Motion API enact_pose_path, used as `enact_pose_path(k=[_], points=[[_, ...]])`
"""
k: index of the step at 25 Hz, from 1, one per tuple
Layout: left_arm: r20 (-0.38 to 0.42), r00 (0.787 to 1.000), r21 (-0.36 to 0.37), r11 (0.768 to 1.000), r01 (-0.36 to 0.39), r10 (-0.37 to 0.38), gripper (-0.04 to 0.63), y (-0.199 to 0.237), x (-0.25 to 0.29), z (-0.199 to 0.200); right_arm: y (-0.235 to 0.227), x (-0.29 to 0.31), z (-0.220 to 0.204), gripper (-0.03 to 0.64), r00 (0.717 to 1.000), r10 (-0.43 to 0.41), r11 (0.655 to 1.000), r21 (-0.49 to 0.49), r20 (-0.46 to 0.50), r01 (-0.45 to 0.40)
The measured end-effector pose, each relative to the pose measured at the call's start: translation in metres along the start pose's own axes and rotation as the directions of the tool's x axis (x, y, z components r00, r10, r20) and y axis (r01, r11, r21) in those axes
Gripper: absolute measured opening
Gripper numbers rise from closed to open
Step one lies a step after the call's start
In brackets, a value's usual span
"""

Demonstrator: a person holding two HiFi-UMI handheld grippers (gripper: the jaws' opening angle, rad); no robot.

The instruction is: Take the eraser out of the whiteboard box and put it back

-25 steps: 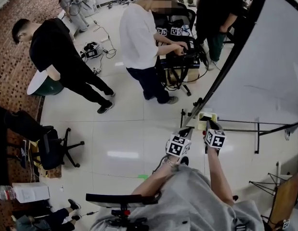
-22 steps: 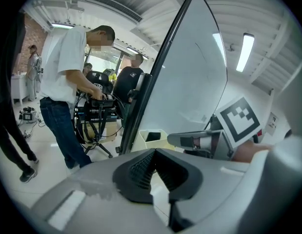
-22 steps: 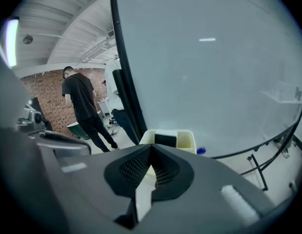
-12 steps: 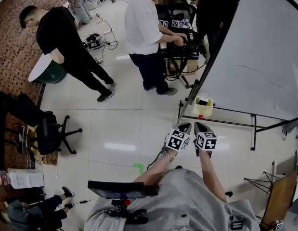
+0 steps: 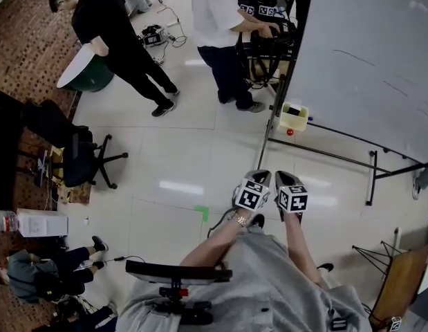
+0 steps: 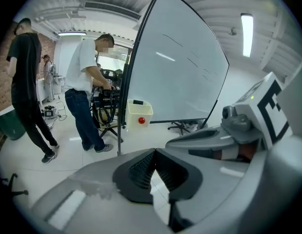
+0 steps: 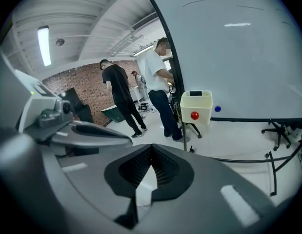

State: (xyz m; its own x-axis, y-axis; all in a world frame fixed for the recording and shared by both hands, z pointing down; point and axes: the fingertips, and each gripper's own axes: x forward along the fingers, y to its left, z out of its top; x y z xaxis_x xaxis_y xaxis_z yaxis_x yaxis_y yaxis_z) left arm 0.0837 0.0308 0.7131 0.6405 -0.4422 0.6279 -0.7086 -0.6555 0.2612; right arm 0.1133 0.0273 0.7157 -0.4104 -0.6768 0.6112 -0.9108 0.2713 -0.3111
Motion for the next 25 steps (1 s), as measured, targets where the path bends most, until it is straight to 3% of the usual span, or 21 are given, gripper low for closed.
enact_pose_path(k=[8, 18, 25], points=[[0.025, 1.000, -0.014, 1.000, 0.006, -0.005, 0.003, -0.004, 0.003, 0.023, 0.007, -0.008, 0.023, 0.002, 0.999, -0.006, 1.000, -0.029, 0.043, 0.007], [0.057, 0.998, -0.007, 0.999, -0.041, 0.041, 0.003, 0.013, -0.007, 0.047, 0.021, -0.002, 0.042, 0.002, 0.998, -0.013, 0.999, -0.046, 0.055, 0.015], [0.048, 0.998, 0.026, 0.999, -0.043, 0.042, 0.003, 0.009, -0.009, 0.040, 0.024, -0.005, 0.039, 0.002, 0.998, -0.030, 0.999, -0.029, 0.058, 0.031]])
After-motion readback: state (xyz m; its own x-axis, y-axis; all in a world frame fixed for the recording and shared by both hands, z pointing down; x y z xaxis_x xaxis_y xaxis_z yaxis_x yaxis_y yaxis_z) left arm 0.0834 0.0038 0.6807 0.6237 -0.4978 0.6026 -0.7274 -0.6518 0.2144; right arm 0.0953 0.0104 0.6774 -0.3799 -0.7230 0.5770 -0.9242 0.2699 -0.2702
